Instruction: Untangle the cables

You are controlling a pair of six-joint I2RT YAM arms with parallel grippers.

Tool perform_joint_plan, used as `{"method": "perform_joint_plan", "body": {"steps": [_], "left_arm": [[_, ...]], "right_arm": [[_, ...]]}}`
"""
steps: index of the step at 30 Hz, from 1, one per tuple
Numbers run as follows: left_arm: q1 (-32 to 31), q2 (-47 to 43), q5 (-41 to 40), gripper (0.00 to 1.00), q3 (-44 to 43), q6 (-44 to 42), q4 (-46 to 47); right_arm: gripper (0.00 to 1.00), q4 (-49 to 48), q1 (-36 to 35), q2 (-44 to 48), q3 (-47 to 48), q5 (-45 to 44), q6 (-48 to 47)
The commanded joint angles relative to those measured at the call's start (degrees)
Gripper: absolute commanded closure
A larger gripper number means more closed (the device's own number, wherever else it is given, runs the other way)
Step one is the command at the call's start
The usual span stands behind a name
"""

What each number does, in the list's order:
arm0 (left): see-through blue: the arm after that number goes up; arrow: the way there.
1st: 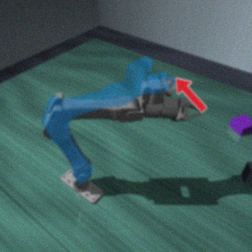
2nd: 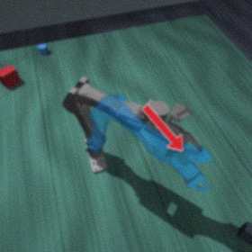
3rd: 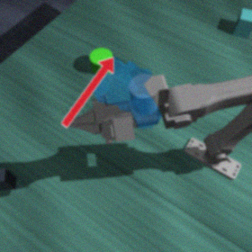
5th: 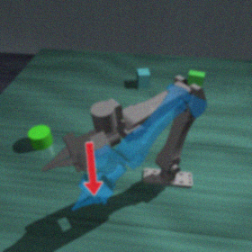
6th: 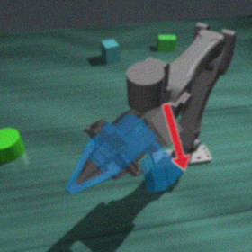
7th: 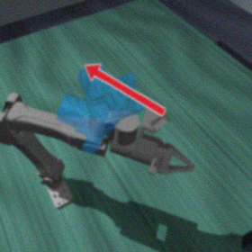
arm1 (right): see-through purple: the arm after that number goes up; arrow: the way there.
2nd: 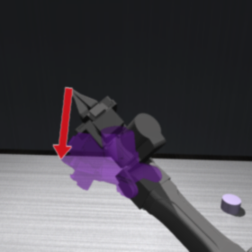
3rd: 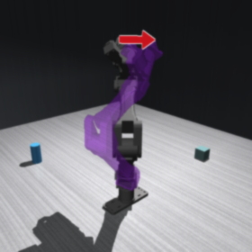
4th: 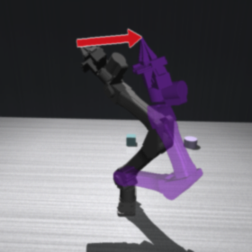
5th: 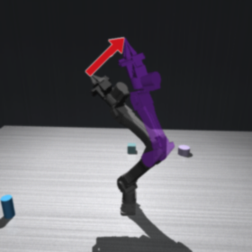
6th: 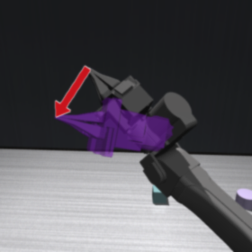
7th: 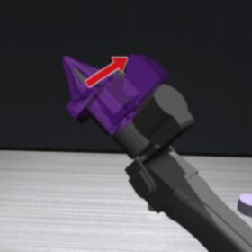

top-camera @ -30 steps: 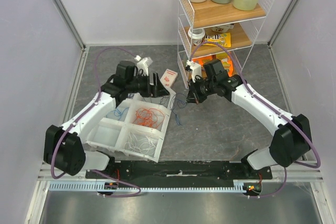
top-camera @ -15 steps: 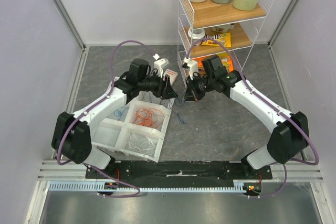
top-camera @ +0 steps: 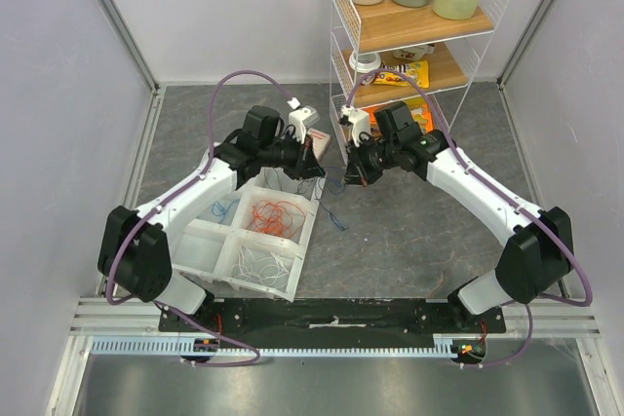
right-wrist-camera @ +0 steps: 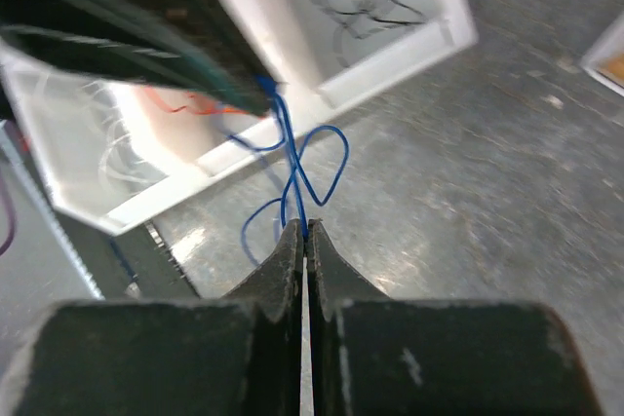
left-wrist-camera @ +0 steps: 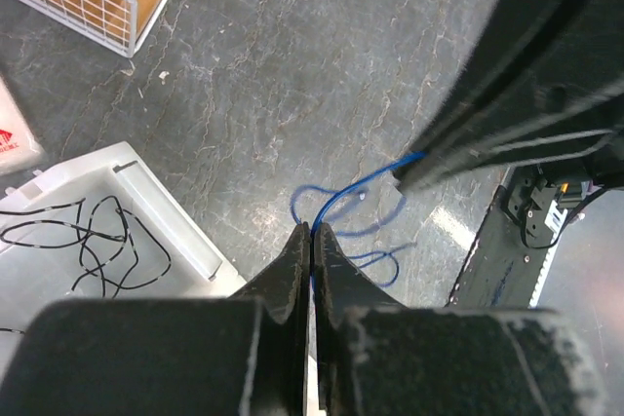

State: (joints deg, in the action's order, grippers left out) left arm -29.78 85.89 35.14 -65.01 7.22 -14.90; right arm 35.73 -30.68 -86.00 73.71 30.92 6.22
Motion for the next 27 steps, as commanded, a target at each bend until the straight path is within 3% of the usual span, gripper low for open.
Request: {"method": "perform_joint_plan", "body": {"steps": [1, 4, 13, 27], "left_arm": [[-0.28, -2.83, 0.45, 0.98, -4.68, -3.97, -2.68], [-0.19, -3.53, 4.31, 0.98, -5.73, -3.53, -3.21], [-0.19, -3.1, 18.46, 0.98, -9.69, 0.86, -0.4], [4.9, -6.6, 20.24, 0.98, -12.86, 4.9, -0.05]], "right_arm": [[0.95, 0.48, -0.26, 1.44, 1.61, -14.61, 2.56], [0.92, -0.65, -0.17, 2.85, -0.14, -24.04, 5.03], [0.9, -4.34, -0.17, 3.82, -5.06, -36.26, 7.32], [0.9, -7.51, 0.44, 3.56, -15.26, -42.43, 8.99]]}}
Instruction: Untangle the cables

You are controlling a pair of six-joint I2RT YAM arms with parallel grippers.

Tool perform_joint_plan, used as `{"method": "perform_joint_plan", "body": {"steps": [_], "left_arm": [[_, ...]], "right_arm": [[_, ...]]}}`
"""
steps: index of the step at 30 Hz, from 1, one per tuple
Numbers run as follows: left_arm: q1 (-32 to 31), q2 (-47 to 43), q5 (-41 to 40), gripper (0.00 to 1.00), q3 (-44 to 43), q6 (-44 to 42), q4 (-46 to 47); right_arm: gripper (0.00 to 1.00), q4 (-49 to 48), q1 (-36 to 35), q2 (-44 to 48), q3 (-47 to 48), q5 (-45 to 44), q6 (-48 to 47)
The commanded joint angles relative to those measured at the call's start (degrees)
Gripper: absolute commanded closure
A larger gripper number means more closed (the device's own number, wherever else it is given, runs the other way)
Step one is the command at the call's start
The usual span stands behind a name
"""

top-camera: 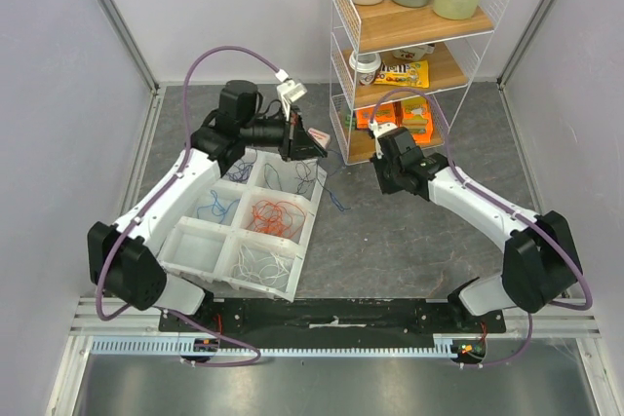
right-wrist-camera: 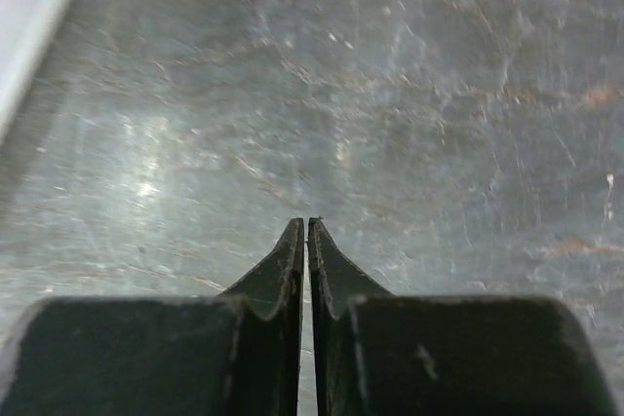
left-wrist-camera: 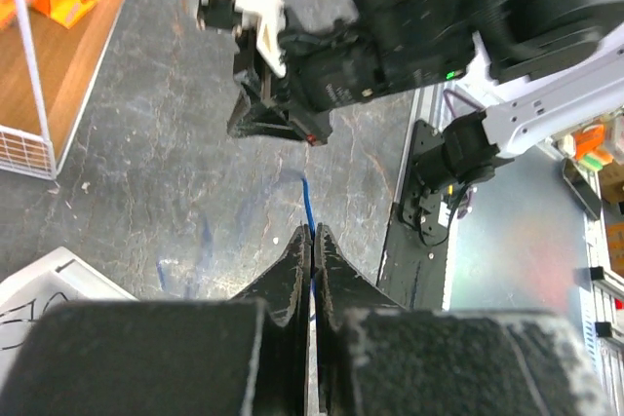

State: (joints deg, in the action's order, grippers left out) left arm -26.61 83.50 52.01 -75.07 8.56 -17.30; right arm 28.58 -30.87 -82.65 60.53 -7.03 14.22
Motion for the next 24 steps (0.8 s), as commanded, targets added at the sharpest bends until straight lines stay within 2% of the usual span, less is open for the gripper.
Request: {"method": "perform_joint_plan", "body": {"steps": [1, 5, 6, 8, 11, 12, 16, 21, 24], "left_arm": [[2.35, -4.75, 2.67, 0.98, -2.72, 3.83, 2.01], [3.85, -6.86, -4.78, 0.98, -3.76, 4.27, -0.62], [4.28, -7.04, -6.38, 0.98, -3.94, 4.97, -1.15], [4.72, -6.69, -9.45, 0.98, -4.91, 7.42, -1.51], [5.08, -5.55, -14.64, 0.98, -6.66, 10.94, -3.43], [5.08, -4.94, -17.27, 0.98, -7.63, 12.09, -5.27], [6.39, -0.81, -25.63, 0.98, -14.56, 19.64, -14.93], [7.89, 5.87, -25.64, 0.98, -22.83, 25.36, -27.24], [7.98, 8.42, -23.89, 0.98, -24.51, 25.98, -30.42]], "right_arm": [[0.9, -0.45, 0.81, 0.12, -2.35, -4.57, 1.07], [0.87, -0.36, 1.43, 0.21, -2.7, -0.03, -0.76], [0.83, -1.15, 1.43, 0.99, -2.7, 5.48, -3.03], [0.64, -3.34, 1.43, 2.49, -2.53, 18.22, -6.12], [0.48, -2.48, 1.43, 2.58, 0.45, 27.92, -6.83], [0.46, -2.13, 1.52, 2.5, 1.33, 30.12, -7.01], [0.41, -1.33, 1.43, 3.46, 3.89, 31.64, -6.66], [0.41, -1.16, 1.43, 4.08, 6.79, 32.95, -5.7], [0.4, -0.98, 1.34, 4.34, 8.89, 32.17, -5.34]]}}
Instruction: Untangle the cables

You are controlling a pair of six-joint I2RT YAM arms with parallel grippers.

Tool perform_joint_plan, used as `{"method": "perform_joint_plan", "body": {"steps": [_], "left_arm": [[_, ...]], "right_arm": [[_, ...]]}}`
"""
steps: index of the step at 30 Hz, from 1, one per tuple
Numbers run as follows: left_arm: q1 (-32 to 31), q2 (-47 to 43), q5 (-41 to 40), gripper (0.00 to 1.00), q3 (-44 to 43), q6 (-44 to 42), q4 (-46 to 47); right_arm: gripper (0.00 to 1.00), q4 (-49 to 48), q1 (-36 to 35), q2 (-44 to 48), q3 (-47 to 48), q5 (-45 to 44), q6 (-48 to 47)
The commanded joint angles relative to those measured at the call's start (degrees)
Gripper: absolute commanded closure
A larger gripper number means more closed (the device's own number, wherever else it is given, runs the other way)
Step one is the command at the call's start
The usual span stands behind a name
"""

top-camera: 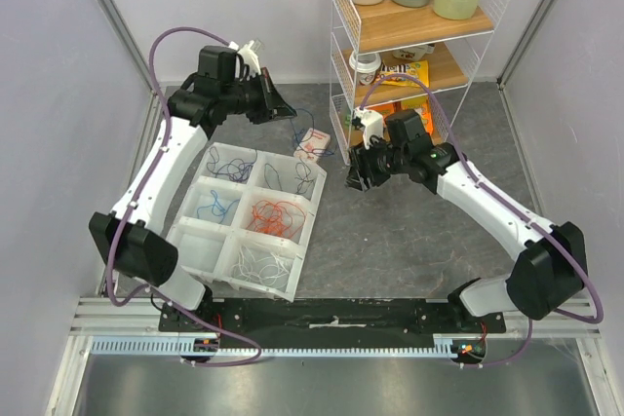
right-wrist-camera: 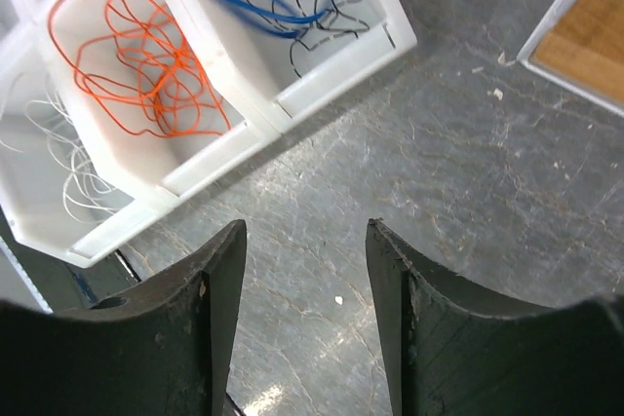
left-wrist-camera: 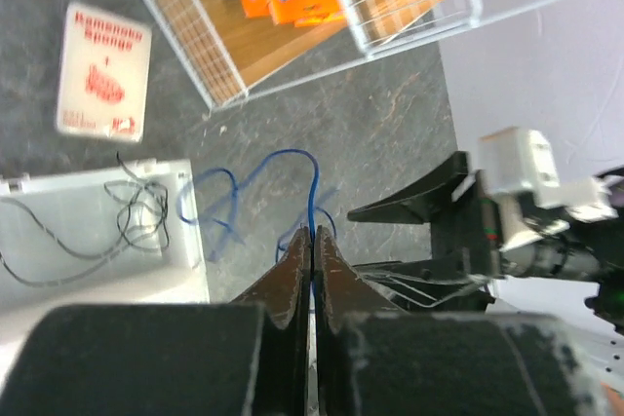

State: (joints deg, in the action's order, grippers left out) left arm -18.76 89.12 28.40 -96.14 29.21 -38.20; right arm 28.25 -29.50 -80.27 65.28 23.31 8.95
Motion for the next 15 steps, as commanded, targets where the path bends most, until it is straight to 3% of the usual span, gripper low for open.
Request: {"method": "perform_joint_plan", "body": {"steps": [1, 9, 15], "left_arm": [[0.04, 3.07, -0.1, 0.98, -3.36, 5.85, -9.96], [0.04, 3.34, 1.56, 0.98, -2.56, 7.44, -10.58], [0.04, 3.69, 2.8, 0.98, -2.39, 7.97, -11.2]], "right_arm": [[0.4, -0.65, -0.04, 2.13, 4.68, 0.7, 0.1], [0.36, -4.6, -3.19, -0.14, 7.23, -2.74, 1.07], [0.45, -7.07, -8.99, -3.14, 8.73, -10.63, -1.65]]}}
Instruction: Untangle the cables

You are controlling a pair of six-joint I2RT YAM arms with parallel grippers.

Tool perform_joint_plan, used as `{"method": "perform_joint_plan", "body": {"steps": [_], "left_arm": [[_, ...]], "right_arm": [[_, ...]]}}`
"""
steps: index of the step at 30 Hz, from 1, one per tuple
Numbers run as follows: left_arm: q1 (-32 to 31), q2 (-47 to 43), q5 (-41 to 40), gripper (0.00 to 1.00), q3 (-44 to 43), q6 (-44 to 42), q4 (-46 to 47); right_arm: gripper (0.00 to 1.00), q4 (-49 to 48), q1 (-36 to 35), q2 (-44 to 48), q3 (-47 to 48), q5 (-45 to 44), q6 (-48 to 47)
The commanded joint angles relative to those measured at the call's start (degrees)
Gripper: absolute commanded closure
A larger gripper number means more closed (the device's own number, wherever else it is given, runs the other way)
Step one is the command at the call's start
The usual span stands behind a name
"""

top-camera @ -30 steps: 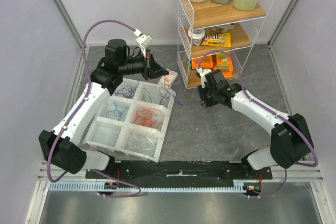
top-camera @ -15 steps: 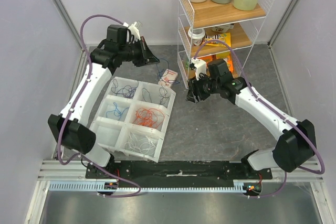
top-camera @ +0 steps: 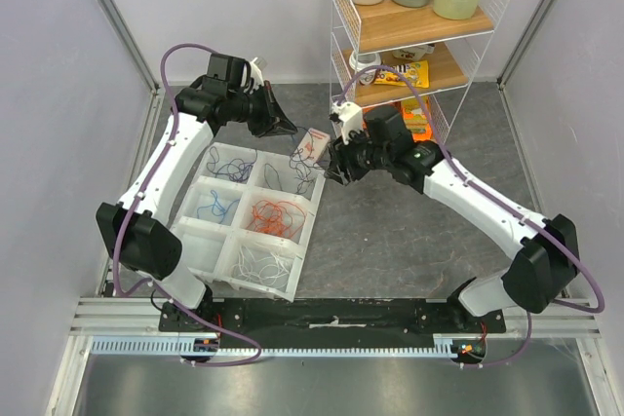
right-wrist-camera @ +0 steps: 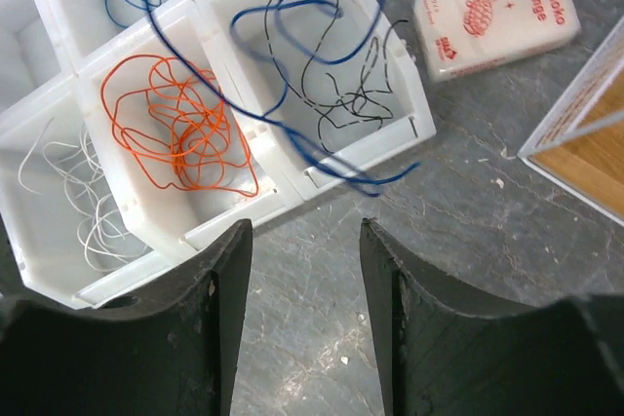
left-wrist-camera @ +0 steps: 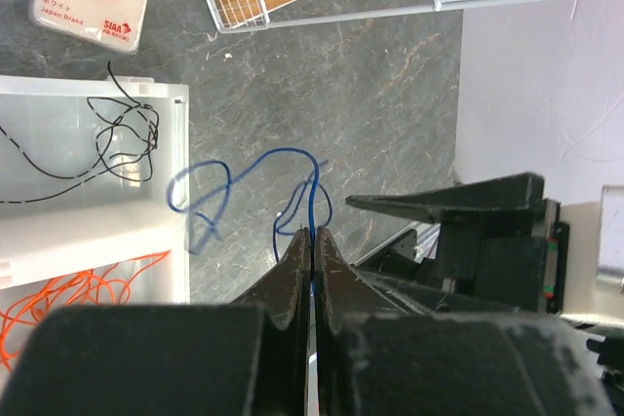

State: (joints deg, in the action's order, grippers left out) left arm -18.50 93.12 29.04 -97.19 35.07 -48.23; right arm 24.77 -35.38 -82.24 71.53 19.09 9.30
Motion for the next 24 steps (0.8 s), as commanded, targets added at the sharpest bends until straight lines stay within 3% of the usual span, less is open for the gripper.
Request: {"method": "perform_joint_plan", "body": {"steps": [1, 7, 24], "left_arm": [[-0.22, -0.22, 2.43, 0.98, -1.51, 2.11, -1.34], [-0.13, -0.57, 3.57, 0.98, -1.69, 1.67, -1.96], [0.13, -0.75, 7.61, 0.98, -1.43, 1.14, -2.75]], "right_arm": [[0.46, -3.94, -3.56, -0.91, 2.13, -7.65, -2.27], [0.55, -6.93, -4.88, -0.29, 0.19, -12.06, -2.8], [0.53, -9.92, -8.3, 1.2, -3.67, -15.74, -4.2]]}}
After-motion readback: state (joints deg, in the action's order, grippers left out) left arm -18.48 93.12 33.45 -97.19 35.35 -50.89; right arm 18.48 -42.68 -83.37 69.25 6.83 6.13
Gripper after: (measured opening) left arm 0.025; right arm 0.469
